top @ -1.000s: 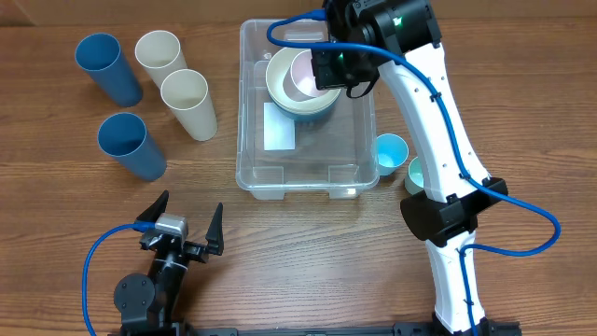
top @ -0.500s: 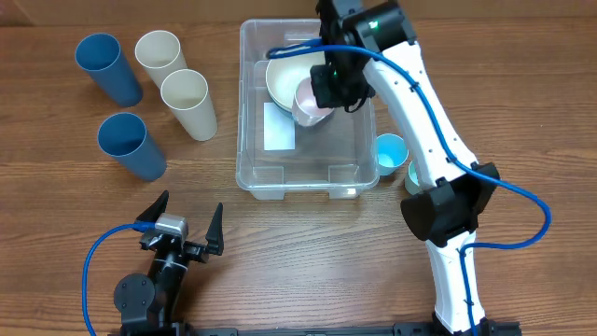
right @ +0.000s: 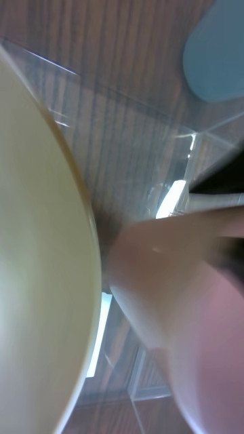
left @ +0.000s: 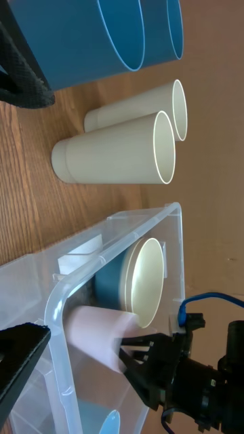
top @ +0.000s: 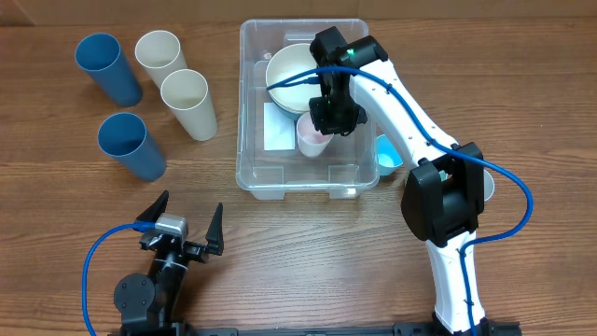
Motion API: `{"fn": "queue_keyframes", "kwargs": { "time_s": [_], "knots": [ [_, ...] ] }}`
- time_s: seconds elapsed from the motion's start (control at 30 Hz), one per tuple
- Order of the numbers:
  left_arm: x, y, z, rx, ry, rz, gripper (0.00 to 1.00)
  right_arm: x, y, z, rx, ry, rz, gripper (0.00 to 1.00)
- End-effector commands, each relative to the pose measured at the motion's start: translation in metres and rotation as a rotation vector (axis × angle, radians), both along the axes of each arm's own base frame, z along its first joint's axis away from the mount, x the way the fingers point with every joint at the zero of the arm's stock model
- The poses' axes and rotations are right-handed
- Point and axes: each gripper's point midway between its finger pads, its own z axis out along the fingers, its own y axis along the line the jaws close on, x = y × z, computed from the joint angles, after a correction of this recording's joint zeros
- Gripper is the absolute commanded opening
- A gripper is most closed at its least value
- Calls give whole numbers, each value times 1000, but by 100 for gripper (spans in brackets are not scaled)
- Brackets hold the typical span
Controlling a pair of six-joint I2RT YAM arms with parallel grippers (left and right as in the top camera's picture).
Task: Pack container
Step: 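Place the pink cup upright in the bin beside the bowls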
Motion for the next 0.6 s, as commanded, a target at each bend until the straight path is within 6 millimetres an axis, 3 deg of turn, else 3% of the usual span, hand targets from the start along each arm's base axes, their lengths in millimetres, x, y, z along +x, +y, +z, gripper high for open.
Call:
{"fn": "queue_keyframes", "kwargs": {
  "time_s": [0.0, 0.2, 0.23, 0.37, 0.43, 0.57],
  "knots": [
    [0, 2, 0, -13, 0, 9, 100, 2, 0, 14, 11, -34, -8, 36],
    [0, 2, 0, -13, 0, 9, 100, 5, 1, 20, 19, -50, -8, 36],
    [0, 2, 0, -13, 0, 9, 100, 6, 2, 30, 26, -66, -8, 35],
    [0, 2, 0, -13, 0, 9, 100, 16, 2, 112, 76, -209, -2, 38],
    [0, 2, 0, -13, 0, 9, 100, 13, -23, 148, 47, -252, -62, 42],
    [0, 2, 0, -13, 0, 9, 100, 23, -71, 174, 101, -283, -214, 42]
  ]
}}
